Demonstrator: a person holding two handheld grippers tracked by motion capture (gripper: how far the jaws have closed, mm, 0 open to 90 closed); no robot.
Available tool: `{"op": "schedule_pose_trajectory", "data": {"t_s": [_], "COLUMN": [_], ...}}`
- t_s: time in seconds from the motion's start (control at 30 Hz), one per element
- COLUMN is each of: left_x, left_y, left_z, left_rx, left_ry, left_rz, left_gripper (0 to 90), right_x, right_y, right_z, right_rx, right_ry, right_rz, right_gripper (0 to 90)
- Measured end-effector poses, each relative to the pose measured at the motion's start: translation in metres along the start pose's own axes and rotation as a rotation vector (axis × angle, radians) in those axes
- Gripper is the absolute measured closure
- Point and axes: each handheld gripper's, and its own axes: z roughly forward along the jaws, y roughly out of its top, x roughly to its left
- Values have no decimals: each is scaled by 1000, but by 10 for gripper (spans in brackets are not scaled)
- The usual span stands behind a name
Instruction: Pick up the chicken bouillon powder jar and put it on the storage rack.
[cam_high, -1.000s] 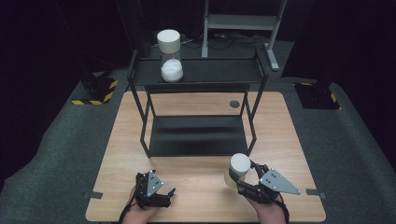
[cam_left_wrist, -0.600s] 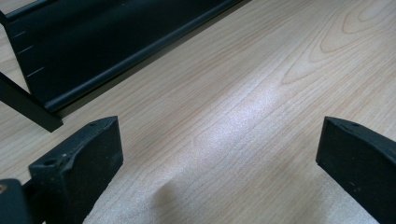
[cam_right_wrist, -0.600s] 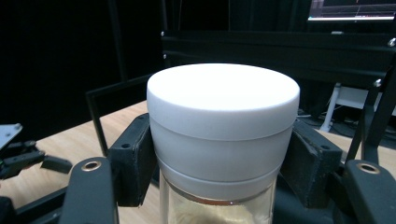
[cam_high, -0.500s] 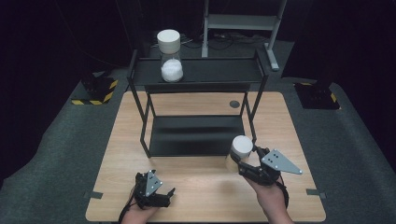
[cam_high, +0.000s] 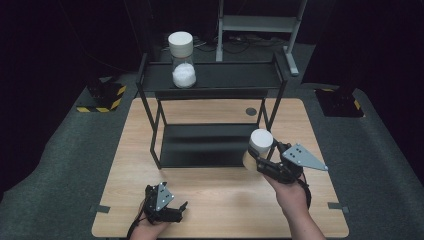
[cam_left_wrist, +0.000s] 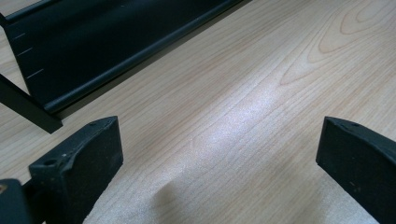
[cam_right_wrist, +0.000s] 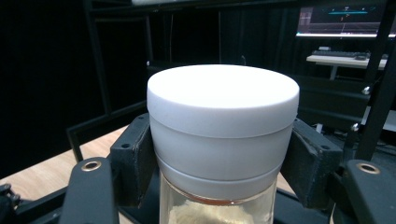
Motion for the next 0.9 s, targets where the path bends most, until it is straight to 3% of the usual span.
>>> {"op": "schedule_pose_trajectory", "data": {"t_s": [0.9], "left_x": [1], "left_y": [-1], "left_z": [-1], "left_rx": [-4], "left_ry": [-5], "left_rz": [-6], "left_gripper": [9], "right_x": [-12], "right_y": [48], "right_z": [27], "right_rx": [-33], "right_ry": [-23], "right_rz": [-9], "right_gripper": [335]}}
